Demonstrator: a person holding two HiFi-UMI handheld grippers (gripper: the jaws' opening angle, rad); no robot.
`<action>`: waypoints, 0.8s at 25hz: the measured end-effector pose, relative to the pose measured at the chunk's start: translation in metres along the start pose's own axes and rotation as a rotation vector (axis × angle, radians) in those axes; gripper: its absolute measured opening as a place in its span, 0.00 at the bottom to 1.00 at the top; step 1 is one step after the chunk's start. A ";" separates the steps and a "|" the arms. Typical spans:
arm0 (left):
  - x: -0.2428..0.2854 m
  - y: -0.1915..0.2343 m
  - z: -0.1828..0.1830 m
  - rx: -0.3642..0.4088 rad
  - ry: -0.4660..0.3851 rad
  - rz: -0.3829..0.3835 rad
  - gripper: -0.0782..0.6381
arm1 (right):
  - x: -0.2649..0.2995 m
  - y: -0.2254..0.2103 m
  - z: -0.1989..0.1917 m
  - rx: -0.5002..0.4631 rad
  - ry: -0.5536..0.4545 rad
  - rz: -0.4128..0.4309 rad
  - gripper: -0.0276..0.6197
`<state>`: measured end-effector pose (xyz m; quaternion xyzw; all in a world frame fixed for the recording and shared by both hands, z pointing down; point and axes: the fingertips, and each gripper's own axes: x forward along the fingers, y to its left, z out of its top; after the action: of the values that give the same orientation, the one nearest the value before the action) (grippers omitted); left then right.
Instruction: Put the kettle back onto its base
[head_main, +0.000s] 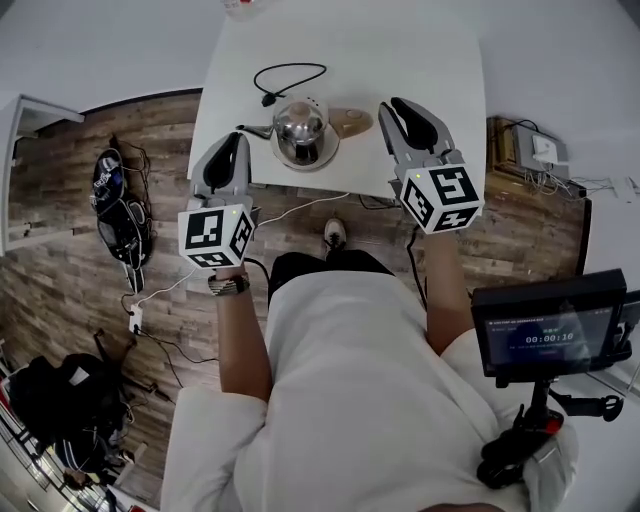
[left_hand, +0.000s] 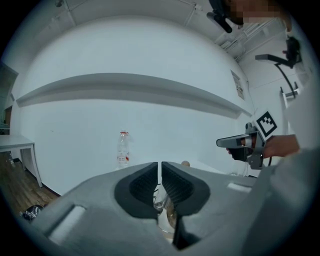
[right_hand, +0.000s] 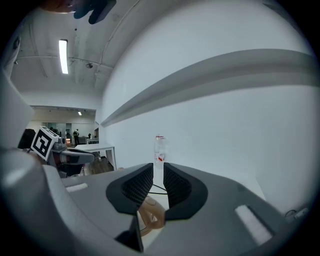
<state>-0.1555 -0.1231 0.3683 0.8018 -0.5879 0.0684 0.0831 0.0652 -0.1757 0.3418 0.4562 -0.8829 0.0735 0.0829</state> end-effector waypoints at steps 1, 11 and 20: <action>-0.002 -0.002 0.007 0.007 -0.011 0.003 0.15 | -0.002 0.001 0.006 -0.007 -0.009 0.000 0.14; -0.013 -0.017 0.078 0.093 -0.128 -0.010 0.12 | -0.016 0.021 0.061 -0.067 -0.086 0.034 0.05; -0.036 -0.024 0.124 0.152 -0.193 0.011 0.12 | -0.035 0.041 0.118 -0.130 -0.169 0.067 0.05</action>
<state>-0.1415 -0.1087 0.2383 0.8052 -0.5908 0.0358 -0.0352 0.0422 -0.1491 0.2170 0.4245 -0.9045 -0.0201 0.0351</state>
